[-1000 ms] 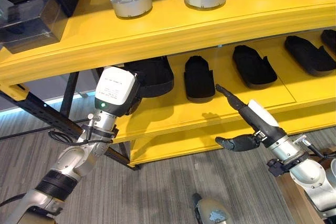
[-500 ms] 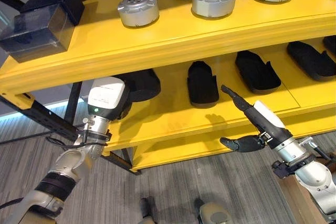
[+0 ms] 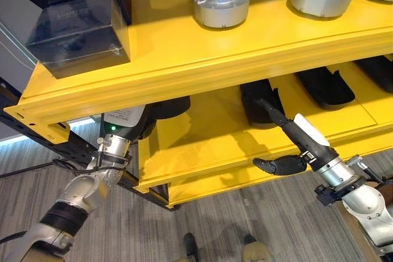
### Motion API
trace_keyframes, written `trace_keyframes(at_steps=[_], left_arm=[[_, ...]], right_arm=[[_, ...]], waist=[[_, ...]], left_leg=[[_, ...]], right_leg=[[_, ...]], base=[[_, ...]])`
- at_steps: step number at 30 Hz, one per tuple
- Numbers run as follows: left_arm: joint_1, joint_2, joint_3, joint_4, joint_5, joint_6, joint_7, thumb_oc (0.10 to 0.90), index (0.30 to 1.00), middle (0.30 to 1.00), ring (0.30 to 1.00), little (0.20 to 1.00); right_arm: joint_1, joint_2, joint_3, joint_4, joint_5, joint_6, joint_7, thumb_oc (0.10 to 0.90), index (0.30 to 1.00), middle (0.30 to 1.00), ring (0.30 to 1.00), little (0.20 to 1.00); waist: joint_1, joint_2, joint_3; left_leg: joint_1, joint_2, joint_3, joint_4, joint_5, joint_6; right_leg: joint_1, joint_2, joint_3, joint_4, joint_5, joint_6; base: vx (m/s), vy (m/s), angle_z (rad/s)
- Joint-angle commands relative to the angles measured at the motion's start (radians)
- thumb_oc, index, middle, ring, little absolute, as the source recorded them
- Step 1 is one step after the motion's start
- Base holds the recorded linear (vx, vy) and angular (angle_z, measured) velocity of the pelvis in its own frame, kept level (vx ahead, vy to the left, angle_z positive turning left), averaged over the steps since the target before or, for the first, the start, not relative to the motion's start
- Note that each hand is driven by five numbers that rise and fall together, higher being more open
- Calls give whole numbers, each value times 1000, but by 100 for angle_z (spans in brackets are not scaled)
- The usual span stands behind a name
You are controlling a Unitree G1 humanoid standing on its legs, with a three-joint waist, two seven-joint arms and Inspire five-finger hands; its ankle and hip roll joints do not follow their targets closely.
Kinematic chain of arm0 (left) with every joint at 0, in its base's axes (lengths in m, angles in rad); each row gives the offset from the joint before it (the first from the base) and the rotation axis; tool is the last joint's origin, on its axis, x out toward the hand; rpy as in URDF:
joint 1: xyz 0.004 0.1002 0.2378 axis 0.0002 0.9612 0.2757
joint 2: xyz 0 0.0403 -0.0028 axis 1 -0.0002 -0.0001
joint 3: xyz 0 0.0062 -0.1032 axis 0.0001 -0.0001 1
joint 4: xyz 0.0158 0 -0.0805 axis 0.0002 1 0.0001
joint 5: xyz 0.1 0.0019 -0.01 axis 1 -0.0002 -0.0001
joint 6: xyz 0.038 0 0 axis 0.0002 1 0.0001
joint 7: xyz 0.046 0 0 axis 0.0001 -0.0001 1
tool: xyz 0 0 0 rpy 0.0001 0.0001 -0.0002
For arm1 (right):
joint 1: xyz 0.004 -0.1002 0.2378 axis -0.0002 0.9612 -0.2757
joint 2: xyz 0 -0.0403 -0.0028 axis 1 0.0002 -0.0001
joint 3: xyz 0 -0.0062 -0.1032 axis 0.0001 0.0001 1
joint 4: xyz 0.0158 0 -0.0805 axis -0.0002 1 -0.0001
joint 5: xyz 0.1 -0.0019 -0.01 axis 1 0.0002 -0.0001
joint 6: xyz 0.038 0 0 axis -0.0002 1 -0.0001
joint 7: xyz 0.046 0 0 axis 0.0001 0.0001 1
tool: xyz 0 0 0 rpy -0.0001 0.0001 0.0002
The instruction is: Move parts from the plastic box to the shelf.
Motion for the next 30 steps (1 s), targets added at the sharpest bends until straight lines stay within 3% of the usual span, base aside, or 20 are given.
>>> trace_keyframes(at_steps=[1,3,6,13,21,30], left_arm=[[-122,47,97,-74,-14,11,40,400,300,300,300,300],[-105,57,103,-70,-8,8,51,400,300,300,300,300],[-91,45,99,-72,4,1,47,400,300,300,300,300],[-129,11,22,-83,-47,25,28,400,300,300,300,300],[-12,-65,75,-90,-58,31,29,400,300,300,300,300],[51,-119,105,-60,-40,18,51,400,300,300,300,300]], right_arm=[[-85,-16,-9,-85,60,-57,-23,900,1000,1000,1000,1000],[-130,-11,32,-68,69,-61,-24,900,1000,1000,1000,1000],[-147,-4,53,-73,58,-49,-33,900,1000,1000,1000,1000],[-127,-40,25,-81,57,-46,-52,900,1000,1000,1000,1000],[-72,-34,-29,-98,41,-56,-68,900,1000,1000,1000,1000],[-68,-7,-107,-147,69,-158,-183,900,1000,1000,1000,1000]], waist=[[29,18,-93],[47,23,-82],[51,24,-70],[39,21,-31],[36,21,-17],[32,30,-2]], left_leg=[[15,53,84,46,-163,-26],[8,71,116,55,-157,-28],[-6,82,129,75,-160,-33],[-77,84,97,171,-166,-39],[-72,82,85,188,-173,-38],[-82,74,87,199,-182,-34]], right_leg=[[-67,20,-147,80,-16,-42],[-104,7,-183,118,-19,-33],[-114,15,-184,138,-36,-42],[-111,30,-179,195,-75,-80],[-108,38,-171,223,-96,-92],[-134,37,-169,253,-109,-97]], base=[[-31,-63,-16],[-72,-73,-68],[-26,-58,-52],[-18,-37,2],[6,-4,2],[-4,8,-1]])
